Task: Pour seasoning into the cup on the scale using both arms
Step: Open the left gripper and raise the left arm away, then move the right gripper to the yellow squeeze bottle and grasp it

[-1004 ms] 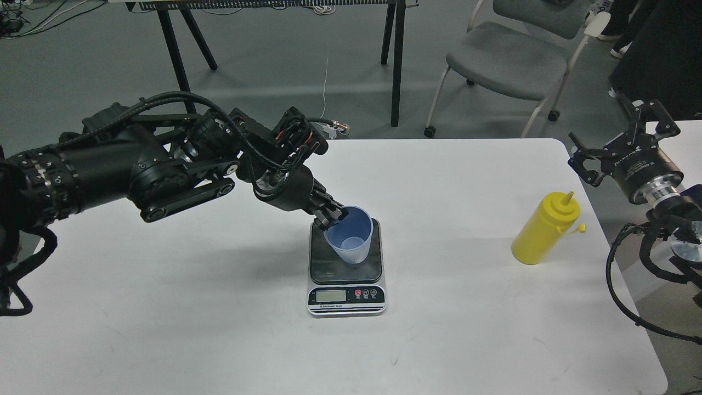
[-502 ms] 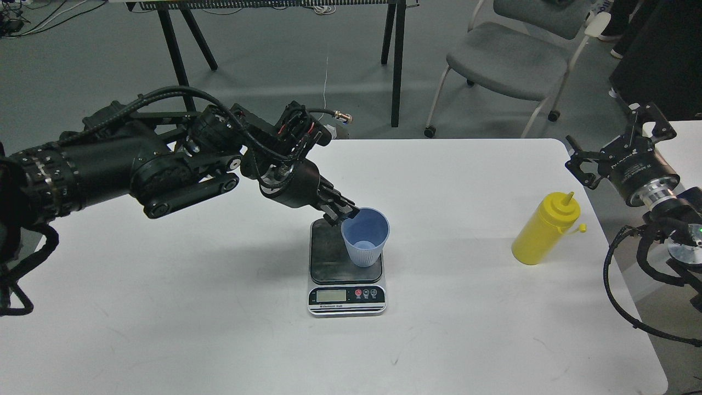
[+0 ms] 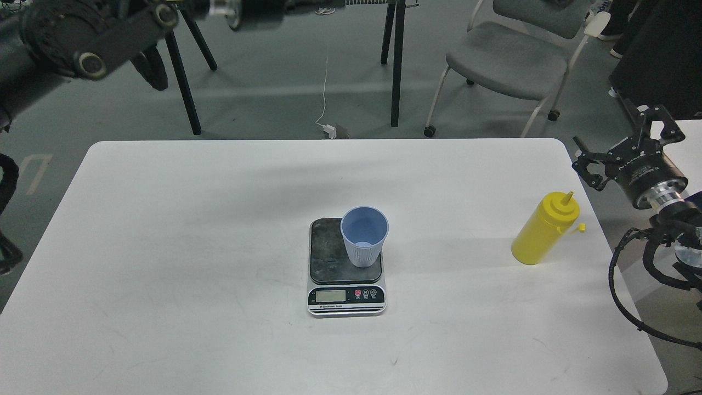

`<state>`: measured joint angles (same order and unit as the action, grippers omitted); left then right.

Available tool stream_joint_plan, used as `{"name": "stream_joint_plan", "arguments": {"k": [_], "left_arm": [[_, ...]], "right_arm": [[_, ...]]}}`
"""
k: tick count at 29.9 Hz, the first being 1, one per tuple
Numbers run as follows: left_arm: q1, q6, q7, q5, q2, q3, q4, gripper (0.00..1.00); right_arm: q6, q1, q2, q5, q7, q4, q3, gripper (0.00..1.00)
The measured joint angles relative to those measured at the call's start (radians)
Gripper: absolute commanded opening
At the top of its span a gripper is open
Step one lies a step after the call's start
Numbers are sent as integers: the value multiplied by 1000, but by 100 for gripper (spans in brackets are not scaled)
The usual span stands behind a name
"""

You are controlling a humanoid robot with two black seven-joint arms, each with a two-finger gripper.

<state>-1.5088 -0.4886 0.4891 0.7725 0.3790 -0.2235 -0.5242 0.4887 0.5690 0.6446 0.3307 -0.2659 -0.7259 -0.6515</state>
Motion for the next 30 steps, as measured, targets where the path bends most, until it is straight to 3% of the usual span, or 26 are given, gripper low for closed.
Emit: {"name": "stream_joint_plan", "arguments": {"k": [5,8,11,18,30], "left_arm": [[112,0,-1,-383,5,-44,199,95],[165,0,-1,-499,8,-49,231,95],[209,0,-1,-564,8,-49,235,96],[255,0,-1,-591,3,-51,236,97],[294,0,-1,-592,7,-50,236,98]], "right_arm": [[0,-95,104,56,34,-11,-49,100],[0,-171,163,162,85,-57,-46,100],[0,-306,209,256,119,-199,-46,100],[0,-577,172,298,113,-474,-50,100],[0,-538,58,290,112,-524,-60,100]]}}
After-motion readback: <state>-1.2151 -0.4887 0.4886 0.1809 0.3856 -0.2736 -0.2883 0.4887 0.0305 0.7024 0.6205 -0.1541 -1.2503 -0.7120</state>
